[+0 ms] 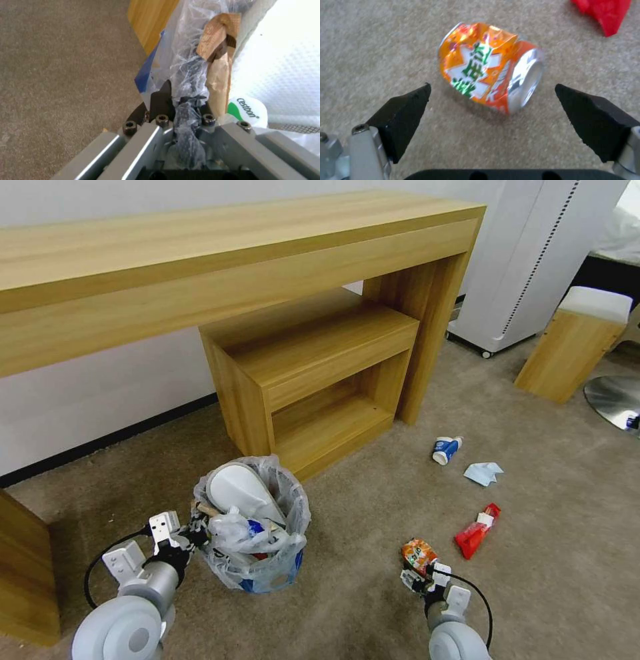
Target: Pick up the trash bin and place the garbage on the floor into it.
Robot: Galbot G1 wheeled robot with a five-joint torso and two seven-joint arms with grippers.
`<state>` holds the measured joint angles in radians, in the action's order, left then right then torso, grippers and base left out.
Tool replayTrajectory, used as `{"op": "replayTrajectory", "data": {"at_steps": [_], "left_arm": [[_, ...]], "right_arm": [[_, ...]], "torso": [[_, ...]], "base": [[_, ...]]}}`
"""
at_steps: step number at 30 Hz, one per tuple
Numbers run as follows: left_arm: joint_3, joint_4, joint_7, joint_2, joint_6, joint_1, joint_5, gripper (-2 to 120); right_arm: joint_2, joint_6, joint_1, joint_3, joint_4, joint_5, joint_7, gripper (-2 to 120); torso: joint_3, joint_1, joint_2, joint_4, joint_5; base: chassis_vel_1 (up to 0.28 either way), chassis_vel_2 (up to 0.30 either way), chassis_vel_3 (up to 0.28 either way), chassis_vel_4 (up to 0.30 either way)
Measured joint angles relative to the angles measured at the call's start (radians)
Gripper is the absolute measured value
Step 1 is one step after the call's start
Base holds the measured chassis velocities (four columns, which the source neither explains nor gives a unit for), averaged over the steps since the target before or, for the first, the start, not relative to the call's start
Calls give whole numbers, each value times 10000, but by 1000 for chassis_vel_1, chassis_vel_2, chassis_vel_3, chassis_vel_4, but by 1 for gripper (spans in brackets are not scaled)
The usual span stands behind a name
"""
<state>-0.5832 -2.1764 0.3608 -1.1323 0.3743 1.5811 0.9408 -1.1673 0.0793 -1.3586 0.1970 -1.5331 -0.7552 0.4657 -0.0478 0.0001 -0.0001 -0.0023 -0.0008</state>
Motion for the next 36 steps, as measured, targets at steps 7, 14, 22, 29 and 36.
{"op": "replayTrajectory", "data": {"at_steps": [7,14,22,29,36], "left_arm": [[-5,-1,-6,-24,-2,4,-6,1],[-35,-68,-8,-23,-9,65,5,1],[-94,-109,-8,0,-17,112,51,1],[-94,-109,-6,3,-20,94,78,1],[-101,-68,0,8,-25,93,94,1]], "right_arm": [[-4,14,105,187,156,-67,-4,92],[-288,3,255,224,509,-23,-67,90],[-533,-5,380,198,766,12,-120,88],[-689,-43,537,145,990,94,-184,89],[-767,-80,723,146,1195,118,-250,89]], "torso": [[0,0,0,1,0],[0,0,1,1,1],[0,0,0,0,0],[0,0,0,1,0],[0,0,1,0,-1]], "base": [[0,0,0,0],[0,0,0,0],[0,0,0,0],[0,0,0,0],[0,0,0,0]]}}
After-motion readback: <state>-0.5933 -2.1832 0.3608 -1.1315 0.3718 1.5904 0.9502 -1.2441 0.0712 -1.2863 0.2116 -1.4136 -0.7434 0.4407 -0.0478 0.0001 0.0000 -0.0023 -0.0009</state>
